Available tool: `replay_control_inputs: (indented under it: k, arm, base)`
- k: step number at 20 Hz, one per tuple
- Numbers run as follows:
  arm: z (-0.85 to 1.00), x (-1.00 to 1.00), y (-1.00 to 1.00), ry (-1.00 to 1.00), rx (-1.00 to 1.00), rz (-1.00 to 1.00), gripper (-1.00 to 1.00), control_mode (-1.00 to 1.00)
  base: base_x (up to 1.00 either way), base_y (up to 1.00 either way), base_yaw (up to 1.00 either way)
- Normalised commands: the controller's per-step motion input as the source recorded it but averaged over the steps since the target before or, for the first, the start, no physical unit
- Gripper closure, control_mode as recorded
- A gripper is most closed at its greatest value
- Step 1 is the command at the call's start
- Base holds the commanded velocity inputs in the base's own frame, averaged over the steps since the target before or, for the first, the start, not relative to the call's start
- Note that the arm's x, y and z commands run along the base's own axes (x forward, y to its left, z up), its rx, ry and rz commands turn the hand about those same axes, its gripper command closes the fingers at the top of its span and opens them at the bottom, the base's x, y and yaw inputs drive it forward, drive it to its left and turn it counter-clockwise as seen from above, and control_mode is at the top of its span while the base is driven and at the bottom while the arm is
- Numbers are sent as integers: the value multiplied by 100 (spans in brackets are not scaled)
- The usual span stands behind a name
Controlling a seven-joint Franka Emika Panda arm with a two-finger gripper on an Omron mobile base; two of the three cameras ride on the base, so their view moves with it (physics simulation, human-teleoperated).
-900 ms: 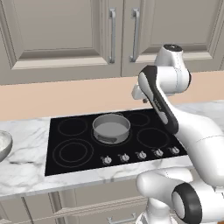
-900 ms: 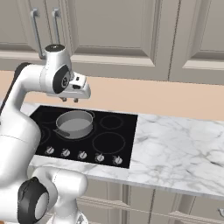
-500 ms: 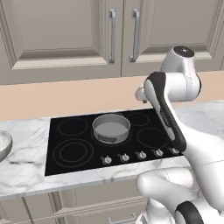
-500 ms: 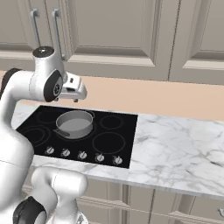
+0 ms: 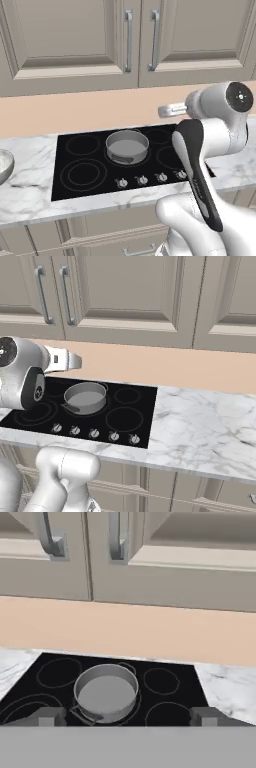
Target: Open the cabinet and move the ladle to the pot. Then close the cabinet.
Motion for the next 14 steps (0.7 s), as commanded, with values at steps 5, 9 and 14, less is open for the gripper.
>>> replay_control_inputs:
  k: [5, 9, 14]
  arm:
    - [95, -22, 13, -21, 0, 0, -100, -100]
    - [88, -3, 1, -8, 0, 0, -100, -100]
    - [65, 0, 0, 0, 0, -1, -100, -100]
  base:
    - [0, 0, 0]
    - [0, 0, 0]
    - [0, 0, 0]
